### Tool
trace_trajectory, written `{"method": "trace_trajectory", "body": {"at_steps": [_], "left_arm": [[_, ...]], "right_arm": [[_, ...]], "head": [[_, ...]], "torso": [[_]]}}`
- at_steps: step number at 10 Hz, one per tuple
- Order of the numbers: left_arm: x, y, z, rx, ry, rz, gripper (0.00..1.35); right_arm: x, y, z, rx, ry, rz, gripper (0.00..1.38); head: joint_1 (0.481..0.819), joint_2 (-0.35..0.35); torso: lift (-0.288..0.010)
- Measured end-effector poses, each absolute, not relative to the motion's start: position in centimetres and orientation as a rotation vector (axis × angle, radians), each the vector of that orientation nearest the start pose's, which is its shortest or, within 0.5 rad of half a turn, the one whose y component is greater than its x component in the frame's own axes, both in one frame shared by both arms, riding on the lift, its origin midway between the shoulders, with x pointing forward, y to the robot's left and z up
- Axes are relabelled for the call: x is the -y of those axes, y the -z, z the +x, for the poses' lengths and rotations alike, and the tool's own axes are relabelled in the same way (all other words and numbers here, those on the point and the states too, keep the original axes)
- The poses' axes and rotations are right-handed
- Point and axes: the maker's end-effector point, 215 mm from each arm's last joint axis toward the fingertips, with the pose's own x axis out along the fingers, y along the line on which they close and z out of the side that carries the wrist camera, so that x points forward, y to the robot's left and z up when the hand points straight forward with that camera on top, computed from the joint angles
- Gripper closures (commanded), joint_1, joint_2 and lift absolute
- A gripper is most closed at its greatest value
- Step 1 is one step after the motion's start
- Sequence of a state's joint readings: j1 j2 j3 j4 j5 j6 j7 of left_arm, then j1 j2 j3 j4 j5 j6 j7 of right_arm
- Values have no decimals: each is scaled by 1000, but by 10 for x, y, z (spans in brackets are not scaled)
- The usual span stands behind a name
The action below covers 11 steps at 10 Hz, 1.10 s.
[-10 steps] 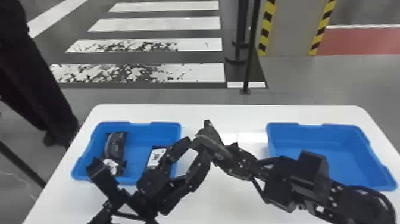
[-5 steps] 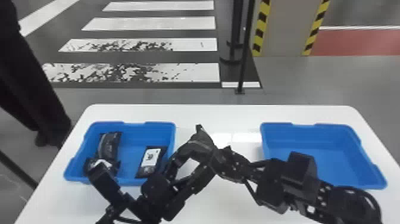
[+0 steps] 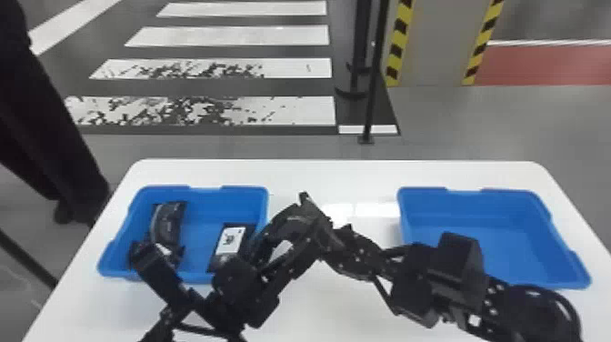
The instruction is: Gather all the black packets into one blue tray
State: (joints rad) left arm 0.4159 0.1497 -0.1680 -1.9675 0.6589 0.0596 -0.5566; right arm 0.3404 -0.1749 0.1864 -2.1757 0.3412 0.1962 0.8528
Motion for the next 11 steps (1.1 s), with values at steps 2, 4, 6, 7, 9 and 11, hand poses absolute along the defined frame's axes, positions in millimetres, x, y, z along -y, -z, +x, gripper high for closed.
{"method": "trace_trajectory", "body": {"at_steps": [2,4,6,7,9,11], "left_arm": [[-44,321,411,-66,776,-618,891],[-47,325,420,-62,766,-548,1225],[-55,315,424,-12,748,-523,1220],[-56,311,425,5,744,-519,1219],[-63,310,426,18,729,-502,1219],[-72,312,426,24,711,-488,1219]], "right_arm": [[24,328,391,-93,-1002,-443,1280],[23,327,390,-91,-1005,-441,1280],[22,326,391,-89,-1006,-440,1279],[22,326,391,-89,-1006,-439,1124],[22,331,389,-98,-1013,-410,160],[34,331,394,-100,-990,-393,130]], "head": [[695,31],[695,32],[695,45],[695,46],[695,55],[695,54]], "torso": [[-110],[-110],[-110],[-110],[-110],[-110]]}}
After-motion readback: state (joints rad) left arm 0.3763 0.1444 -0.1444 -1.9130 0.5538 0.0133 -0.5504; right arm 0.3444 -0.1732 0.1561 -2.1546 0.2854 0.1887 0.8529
